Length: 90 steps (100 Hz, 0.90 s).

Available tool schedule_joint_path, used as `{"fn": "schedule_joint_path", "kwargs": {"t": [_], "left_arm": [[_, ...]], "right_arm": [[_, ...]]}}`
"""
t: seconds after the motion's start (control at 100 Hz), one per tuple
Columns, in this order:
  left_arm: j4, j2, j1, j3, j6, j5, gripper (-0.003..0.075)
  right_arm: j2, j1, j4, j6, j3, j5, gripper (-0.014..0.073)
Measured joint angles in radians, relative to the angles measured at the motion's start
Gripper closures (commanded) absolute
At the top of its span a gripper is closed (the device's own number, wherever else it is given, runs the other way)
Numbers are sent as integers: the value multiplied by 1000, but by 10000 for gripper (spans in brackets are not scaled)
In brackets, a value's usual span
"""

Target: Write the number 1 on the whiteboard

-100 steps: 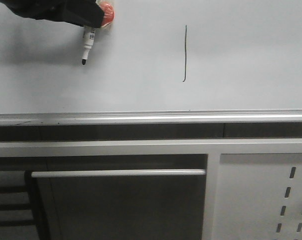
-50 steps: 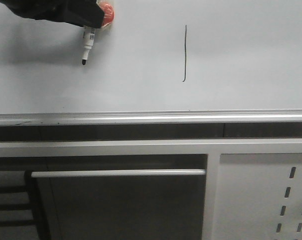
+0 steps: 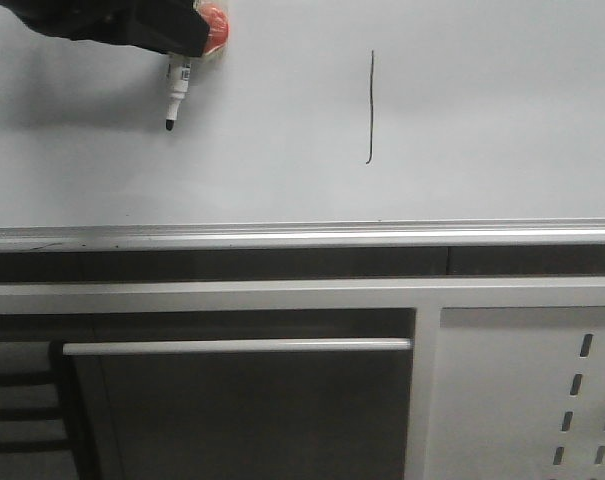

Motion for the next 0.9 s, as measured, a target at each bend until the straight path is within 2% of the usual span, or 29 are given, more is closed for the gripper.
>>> {"fn": "schedule_joint_path", "kwargs": {"t": [0.08, 0.32, 0.5, 0.7, 0.9], "left_arm": [[0, 0, 0, 0, 0, 0, 613], [0, 4, 0, 0, 0, -15, 434], [0, 4, -4, 0, 0, -15, 426], [0, 2, -5, 0, 0, -13, 375], [0, -93, -3, 32, 0, -61, 369]], "right_arm": [[0, 0, 0, 0, 0, 0, 218], [0, 0, 0, 0, 0, 0, 218], [0, 0, 0, 0, 0, 0, 218], [0, 0, 0, 0, 0, 0, 218], [0, 0, -16, 0, 0, 9, 218]]}}
